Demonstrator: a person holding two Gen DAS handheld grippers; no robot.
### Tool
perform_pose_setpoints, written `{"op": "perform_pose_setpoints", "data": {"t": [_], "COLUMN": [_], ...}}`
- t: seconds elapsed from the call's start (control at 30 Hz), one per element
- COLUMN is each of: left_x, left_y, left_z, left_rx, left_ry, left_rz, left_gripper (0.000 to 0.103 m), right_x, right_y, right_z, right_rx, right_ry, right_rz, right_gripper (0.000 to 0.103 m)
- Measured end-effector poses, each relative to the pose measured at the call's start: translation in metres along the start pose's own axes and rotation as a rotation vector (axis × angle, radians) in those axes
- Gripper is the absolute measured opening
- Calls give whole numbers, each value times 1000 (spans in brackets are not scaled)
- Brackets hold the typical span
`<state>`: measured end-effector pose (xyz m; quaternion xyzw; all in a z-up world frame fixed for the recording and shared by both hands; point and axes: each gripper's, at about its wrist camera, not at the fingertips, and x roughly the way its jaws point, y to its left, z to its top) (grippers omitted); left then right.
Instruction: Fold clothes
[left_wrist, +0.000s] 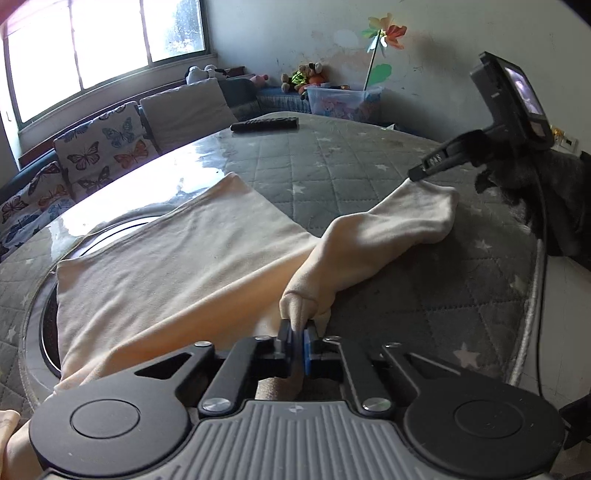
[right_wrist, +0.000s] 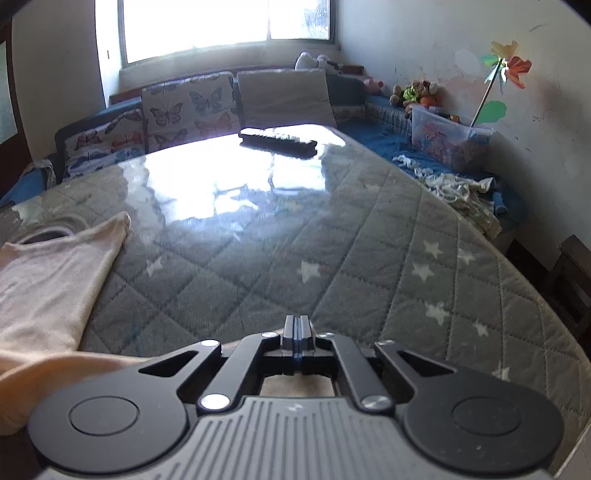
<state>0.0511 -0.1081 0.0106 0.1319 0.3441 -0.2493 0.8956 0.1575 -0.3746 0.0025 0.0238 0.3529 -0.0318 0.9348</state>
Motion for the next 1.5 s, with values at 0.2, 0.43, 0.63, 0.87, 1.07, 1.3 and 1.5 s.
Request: {"op": "perform_pose_setpoints", "data": {"t": [0.2,0.43,0.63,0.87,1.07,1.3,1.5], "left_x": [-33,-31,-29,-28,-27,-20,-24], "left_y": [-11,-28,-30,-28,-29,-39,-45], "left_z": [-3,-16,-24,-24,-23,-20,-23], "left_rx": [42,105,108,93,85,98,107], "left_ry": [-45,-4,20,18,11,12,14], "left_rz": [-106,-151,-155,-163,-175,-217,-259], "left_gripper": [5,5,5,5,5,6,9], "right_x": [-16,-11,10,17,-4,-48,-47], "right_y": [-8,11,33,49,35,-24,-50], "right_z": [13,-6,-11,-5,24,38,3], "right_rx": [23,-61,-114,-177,-76,66,43], "right_ry": [-46,28,56,52,-72,-195,-67], "right_rz": [42,77,52,1,81,91,-71], "right_gripper": [1,27,36,9,5,5,8]}}
